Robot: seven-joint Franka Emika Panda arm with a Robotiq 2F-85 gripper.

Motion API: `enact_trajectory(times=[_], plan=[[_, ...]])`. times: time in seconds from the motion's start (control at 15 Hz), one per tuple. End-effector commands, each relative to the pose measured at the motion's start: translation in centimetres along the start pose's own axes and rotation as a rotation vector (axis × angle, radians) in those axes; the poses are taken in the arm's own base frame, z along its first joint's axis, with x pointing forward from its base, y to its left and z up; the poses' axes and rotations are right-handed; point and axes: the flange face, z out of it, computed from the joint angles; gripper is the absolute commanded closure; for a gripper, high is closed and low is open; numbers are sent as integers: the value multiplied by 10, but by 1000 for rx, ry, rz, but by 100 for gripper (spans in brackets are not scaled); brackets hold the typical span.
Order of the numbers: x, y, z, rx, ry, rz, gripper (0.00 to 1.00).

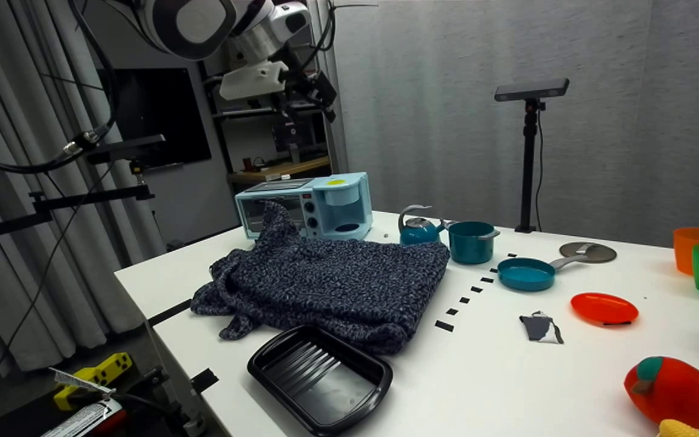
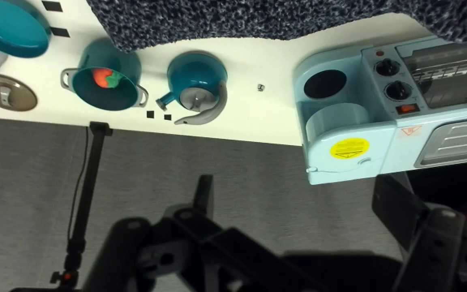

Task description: Unfold the towel

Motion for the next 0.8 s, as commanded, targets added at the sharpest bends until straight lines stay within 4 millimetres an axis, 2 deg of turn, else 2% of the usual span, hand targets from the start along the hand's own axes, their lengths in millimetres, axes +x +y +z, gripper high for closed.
enact_trajectory(times=[0.0,0.13,0.2,0.4,0.73], plan=[[-23,17,-28,-23,0,84,0],[-41,20,-46,-40,-2,123,0],[-23,22,-17,-30,-3,103,0],[-36,22,-32,-47,-8,117,0],[-38,20,-35,-51,-6,114,0]])
